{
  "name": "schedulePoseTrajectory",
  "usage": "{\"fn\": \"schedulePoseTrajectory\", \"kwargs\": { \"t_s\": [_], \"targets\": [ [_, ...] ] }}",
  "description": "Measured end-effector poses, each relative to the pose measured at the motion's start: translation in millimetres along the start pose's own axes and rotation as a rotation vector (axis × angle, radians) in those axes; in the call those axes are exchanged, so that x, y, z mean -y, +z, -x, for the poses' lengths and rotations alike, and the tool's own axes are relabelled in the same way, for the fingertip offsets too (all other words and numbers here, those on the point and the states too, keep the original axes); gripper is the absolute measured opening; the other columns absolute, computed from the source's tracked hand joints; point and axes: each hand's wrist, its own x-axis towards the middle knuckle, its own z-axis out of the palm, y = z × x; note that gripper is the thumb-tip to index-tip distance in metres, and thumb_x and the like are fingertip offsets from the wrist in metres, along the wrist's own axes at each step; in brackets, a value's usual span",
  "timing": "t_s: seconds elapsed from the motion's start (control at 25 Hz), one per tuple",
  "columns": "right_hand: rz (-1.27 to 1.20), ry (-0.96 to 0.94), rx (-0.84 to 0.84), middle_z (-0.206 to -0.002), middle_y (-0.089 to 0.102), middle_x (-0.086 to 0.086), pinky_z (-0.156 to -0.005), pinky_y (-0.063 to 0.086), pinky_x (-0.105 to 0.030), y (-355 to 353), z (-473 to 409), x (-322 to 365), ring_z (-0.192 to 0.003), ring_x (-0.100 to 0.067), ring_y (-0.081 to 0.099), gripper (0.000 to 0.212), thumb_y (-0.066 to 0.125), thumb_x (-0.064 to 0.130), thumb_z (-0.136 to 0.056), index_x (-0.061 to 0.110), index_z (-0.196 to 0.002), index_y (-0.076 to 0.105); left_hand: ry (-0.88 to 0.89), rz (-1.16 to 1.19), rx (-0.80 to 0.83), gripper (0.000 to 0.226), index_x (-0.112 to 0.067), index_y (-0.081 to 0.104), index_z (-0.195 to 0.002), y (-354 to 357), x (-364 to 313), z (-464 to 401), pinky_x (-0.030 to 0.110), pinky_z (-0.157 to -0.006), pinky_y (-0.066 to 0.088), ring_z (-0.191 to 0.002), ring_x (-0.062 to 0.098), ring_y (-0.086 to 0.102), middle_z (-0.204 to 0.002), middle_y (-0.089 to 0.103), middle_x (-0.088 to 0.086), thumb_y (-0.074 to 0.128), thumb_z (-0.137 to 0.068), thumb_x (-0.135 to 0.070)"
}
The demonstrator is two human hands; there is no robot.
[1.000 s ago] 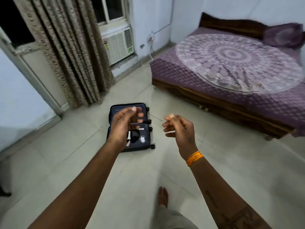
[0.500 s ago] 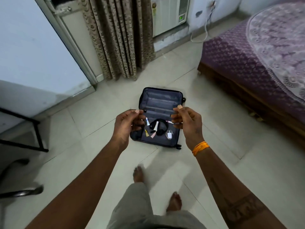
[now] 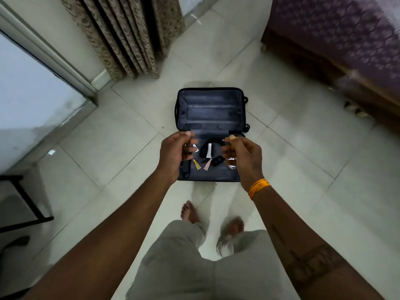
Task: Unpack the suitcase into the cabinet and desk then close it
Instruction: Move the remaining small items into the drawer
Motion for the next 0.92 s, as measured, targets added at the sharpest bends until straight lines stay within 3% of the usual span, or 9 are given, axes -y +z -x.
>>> {"fn": "schedulePoseTrajectory", "kwargs": {
  "t_s": [0.24,0.32,0.44,0.52,0.6,0.68,0.8,0.84,0.92],
  "targets": [
    [0.061,0.050,0.001,-0.077,0.073,-0.007,-0.060,0.057,-0.031,51,-124,-89,-0.067,-0.015,0.066,0.027,0.067,0.024,-0.099,-0.002,-0.098,0.073,-0.077,0.036,-0.030,0.023,-0.007,0.073,-0.113,-6,67,-129,0.025,-0.059,0.051,-0.069,0.015,0.065,-0.089,0.073,0.007,0.060,-0.101,-0.021],
    [0.104,0.063,-0.004,-0.074,0.072,-0.005,-0.058,0.056,-0.032,60,-179,-146,-0.065,-0.015,0.066,0.025,0.068,0.024,-0.098,0.000,-0.093,0.073,-0.100,0.053,-0.066,0.019,-0.008,0.074,-0.109,-7,120,-181,0.026,-0.061,0.051,-0.071,0.015,0.066,-0.088,0.073,0.006,0.061,-0.100,-0.019],
    [0.183,0.095,-0.008,-0.074,0.072,-0.009,-0.064,0.059,-0.038,65,-262,-258,-0.067,-0.017,0.065,0.021,0.067,0.026,-0.094,0.014,-0.078,0.074,-0.128,0.000,-0.174,0.010,-0.018,0.077,-0.100,-10,222,-265,0.032,-0.075,0.055,-0.088,0.016,0.070,-0.099,0.078,0.009,0.070,-0.094,-0.017],
    [0.298,0.128,-0.013,-0.072,0.071,-0.008,-0.068,0.062,-0.039,64,-305,-337,-0.066,-0.015,0.066,0.021,0.067,0.027,-0.093,0.015,-0.077,0.074,-0.151,-0.091,-0.237,0.010,-0.020,0.077,-0.098,-12,293,-313,0.030,-0.074,0.054,-0.087,0.014,0.068,-0.099,0.077,0.008,0.070,-0.094,-0.015],
    [0.421,0.132,-0.020,-0.076,0.074,-0.006,-0.072,0.057,-0.032,65,-334,-404,-0.068,-0.011,0.066,0.018,0.067,0.022,-0.094,0.011,-0.084,0.075,-0.200,-0.171,-0.245,0.010,-0.019,0.076,-0.096,-10,355,-349,0.026,-0.063,0.049,-0.078,0.015,0.063,-0.088,0.072,0.007,0.068,-0.095,-0.013],
    [0.492,0.122,-0.078,-0.085,0.075,-0.008,-0.077,0.052,-0.028,73,-359,-464,-0.080,-0.018,0.068,0.014,0.067,0.017,-0.094,0.007,-0.090,0.076,-0.287,-0.219,-0.204,0.011,-0.019,0.075,-0.091,-7,418,-383,0.027,-0.057,0.045,-0.073,0.018,0.060,-0.080,0.069,0.004,0.066,-0.094,-0.013],
    [0.529,0.092,-0.195,-0.086,0.077,-0.010,-0.079,0.056,-0.033,84,-385,-536,-0.087,-0.031,0.071,0.012,0.066,0.019,-0.091,0.011,-0.088,0.075,-0.337,-0.422,-0.192,0.010,-0.020,0.077,-0.091,-2,496,-421,0.030,-0.064,0.046,-0.077,0.023,0.066,-0.080,0.072,0.003,0.067,-0.092,-0.022],
    [0.596,0.068,-0.202,-0.088,0.077,-0.012,-0.078,0.056,-0.036,84,-390,-549,-0.090,-0.035,0.071,0.017,0.063,0.022,-0.093,0.011,-0.096,0.075,-0.290,-0.589,-0.206,0.012,-0.019,0.077,-0.092,-1,509,-430,0.030,-0.064,0.045,-0.080,0.025,0.068,-0.083,0.074,0.004,0.067,-0.092,-0.026],
    [0.891,0.062,-0.114,-0.102,0.076,-0.016,-0.078,0.054,-0.039,83,-398,-566,-0.099,-0.041,0.069,0.042,0.057,0.028,-0.099,0.009,-0.135,0.063,-0.134,-0.947,-0.223,0.022,-0.015,0.076,-0.091,5,523,-445,0.031,-0.062,0.042,-0.087,0.031,0.070,-0.090,0.075,0.008,0.067,-0.094,-0.034]
  ]
}}
